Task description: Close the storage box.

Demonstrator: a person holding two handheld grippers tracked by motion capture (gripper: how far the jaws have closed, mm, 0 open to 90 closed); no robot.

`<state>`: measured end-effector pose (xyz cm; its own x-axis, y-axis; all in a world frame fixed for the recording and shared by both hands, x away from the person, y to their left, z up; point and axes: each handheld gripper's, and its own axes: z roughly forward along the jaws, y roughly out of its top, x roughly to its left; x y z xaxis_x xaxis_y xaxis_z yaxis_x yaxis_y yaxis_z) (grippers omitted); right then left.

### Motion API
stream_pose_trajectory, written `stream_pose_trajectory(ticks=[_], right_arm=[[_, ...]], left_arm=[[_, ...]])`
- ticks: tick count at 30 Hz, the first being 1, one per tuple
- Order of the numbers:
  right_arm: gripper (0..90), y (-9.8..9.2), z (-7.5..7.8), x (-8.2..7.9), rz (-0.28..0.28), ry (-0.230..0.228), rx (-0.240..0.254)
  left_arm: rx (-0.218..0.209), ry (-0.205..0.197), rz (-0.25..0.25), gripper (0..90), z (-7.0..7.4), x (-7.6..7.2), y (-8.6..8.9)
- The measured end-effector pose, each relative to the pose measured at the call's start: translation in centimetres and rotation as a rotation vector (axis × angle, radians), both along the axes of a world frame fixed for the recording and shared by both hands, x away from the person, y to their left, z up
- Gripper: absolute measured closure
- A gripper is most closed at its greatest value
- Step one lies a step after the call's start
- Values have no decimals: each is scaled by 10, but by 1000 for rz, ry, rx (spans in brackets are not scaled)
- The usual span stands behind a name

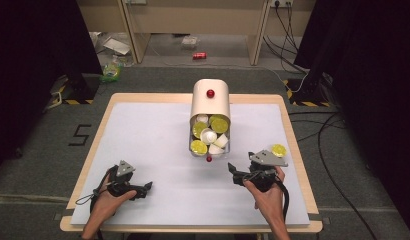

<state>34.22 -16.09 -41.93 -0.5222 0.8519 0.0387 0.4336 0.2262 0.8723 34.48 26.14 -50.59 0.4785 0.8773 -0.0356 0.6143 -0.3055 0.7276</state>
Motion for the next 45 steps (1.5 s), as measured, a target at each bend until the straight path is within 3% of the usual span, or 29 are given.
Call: stream_pose_trajectory(ticks=[45], right_arm=[[201, 8, -3, 16, -28, -26, -23]], left_arm=[[1, -1, -1, 0, 0, 0, 0]])
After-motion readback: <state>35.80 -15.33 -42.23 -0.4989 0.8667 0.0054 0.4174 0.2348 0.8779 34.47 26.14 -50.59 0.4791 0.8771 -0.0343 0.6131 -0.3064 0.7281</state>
